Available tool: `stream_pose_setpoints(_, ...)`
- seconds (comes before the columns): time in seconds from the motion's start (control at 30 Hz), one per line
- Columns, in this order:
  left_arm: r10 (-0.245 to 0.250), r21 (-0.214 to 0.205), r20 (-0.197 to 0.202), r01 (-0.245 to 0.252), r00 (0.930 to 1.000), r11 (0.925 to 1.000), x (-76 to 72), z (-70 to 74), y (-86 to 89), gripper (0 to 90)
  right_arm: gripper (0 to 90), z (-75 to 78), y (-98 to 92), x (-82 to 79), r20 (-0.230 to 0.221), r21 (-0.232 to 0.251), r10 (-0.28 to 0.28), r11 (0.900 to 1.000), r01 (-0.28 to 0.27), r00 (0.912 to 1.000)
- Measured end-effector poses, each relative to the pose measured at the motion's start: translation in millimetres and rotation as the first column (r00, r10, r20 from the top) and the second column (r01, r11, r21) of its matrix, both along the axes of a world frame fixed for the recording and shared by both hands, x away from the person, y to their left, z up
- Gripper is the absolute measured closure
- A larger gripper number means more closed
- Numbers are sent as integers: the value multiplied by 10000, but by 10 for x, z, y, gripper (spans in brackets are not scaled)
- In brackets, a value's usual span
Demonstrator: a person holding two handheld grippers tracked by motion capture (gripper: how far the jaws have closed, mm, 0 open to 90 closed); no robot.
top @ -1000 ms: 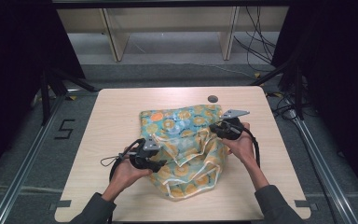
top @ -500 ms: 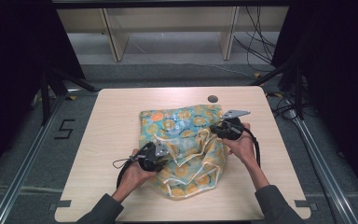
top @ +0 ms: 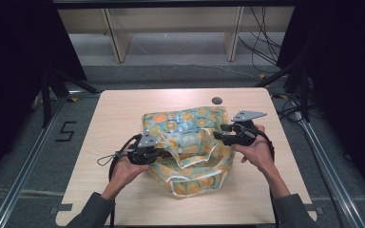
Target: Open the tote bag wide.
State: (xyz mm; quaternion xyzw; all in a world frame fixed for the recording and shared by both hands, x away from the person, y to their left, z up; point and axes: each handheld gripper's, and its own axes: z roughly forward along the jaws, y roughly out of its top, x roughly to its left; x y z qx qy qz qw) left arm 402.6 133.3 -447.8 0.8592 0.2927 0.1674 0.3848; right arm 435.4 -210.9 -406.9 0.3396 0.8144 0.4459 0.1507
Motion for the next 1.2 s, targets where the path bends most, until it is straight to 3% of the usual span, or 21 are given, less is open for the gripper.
stream_pose_setpoints(0.1,-30,-35,-58,30,10000,10000,8,7,14,897,524,102,9,-119,1,-47,316,9995,-316,9995)
stream_pose_setpoints(0.13,-13,-101,-124,12,9999,9999,6,7,8,897,525,169,61,-221,36,210,776,9968,-777,9970)
stream_pose_setpoints(0.17,-3,-148,-105,1,9999,9999,8,9,2,897,525,169,61,-221,36,210,776,9968,-777,9970)
stream_pose_setpoints(0.2,-44,-187,-126,42,9999,9998,14,18,-6,897,525,187,182,-303,73,408,1536,9873,-1537,9881)
stream_pose_setpoints(0.23,-44,-187,-126,42,9999,9998,14,18,-6,897,525,187,182,-303,73,408,1536,9873,-1537,9881)
stream_pose_setpoints(0.27,-108,-169,-116,106,9999,9998,9,34,-14,897,530,156,351,-365,-181,485,2219,9741,-2208,9749)
stream_pose_setpoints(0.3,-108,-169,-116,106,9999,9998,9,34,-14,897,530,156,351,-365,-181,485,2219,9741,-2208,9749)
stream_pose_setpoints(0.33,-93,-200,-55,92,9999,9998,8,41,-20,897,531,87,523,-409,-342,106,2734,9619,-2732,9613)
stream_pose_setpoints(0.37,-142,-156,-38,142,9999,9998,11,49,-16,897,531,87,523,-409,-342,106,2734,9619,-2732,9613)
stream_pose_setpoints(0.43,-127,-170,-50,126,9999,9998,9,51,-13,897,538,-19,669,-434,-491,-52,3012,9534,-3018,9523)
stream_pose_setpoints(0.47,-259,-82,-19,258,9997,9996,21,53,-1,897,534,-105,746,-433,-843,-306,3100,9491,-3134,9470)
stream_pose_setpoints(0.6,-81,-237,-209,76,9997,9997,32,35,15,897,489,-238,752,-397,-1038,-513,2974,9514,-3037,9491)
stream_pose_setpoints(0.73,-76,-425,-263,64,9996,9991,45,25,14,897,451,-358,747,-344,-1138,-1026,2922,9472,-3038,9496)
stream_pose_setpoints(0.77,-138,-397,-287,126,9995,9991,42,31,11,897,431,-389,753,-340,-1382,-1167,2885,9452,-3049,9474)
stream_pose_setpoints(0.87,-98,-310,-228,91,9997,9995,39,29,-6,897,421,-480,789,-323,-1524,-1437,2827,9417,-3043,9470)
stream_pose_setpoints(0.9,-176,-239,-256,170,9995,9996,45,26,-5,896,440,-542,814,-299,-1592,-1733,2741,9380,-3002,9484)
stream_pose_setpoints(0.97,-201,-307,-338,191,9992,9993,53,15,-6,896,460,-584,832,-290,-1619,-1718,2617,9420,-2883,9515)
stream_pose_setpoints(1.07,-68,-353,-302,57,9995,9994,66,15,19,896,633,-653,861,-285,-1640,-2540,2674,9187,-3026,9495)
stream_pose_setpoints(1.1,-68,-353,-302,57,9995,9994,66,15,19,896,633,-653,861,-285,-1640,-2540,2674,9187,-3026,9495)
stream_pose_setpoints(1.13,-66,-423,-311,52,9995,9991,63,19,23,896,784,-670,875,-308,-1733,-2934,2801,9005,-3210,9442)
stream_pose_setpoints(1.2,-49,-481,-333,33,9994,9988,64,15,21,896,893,-668,884,-326,-1746,-3211,2832,8890,-3264,9430)
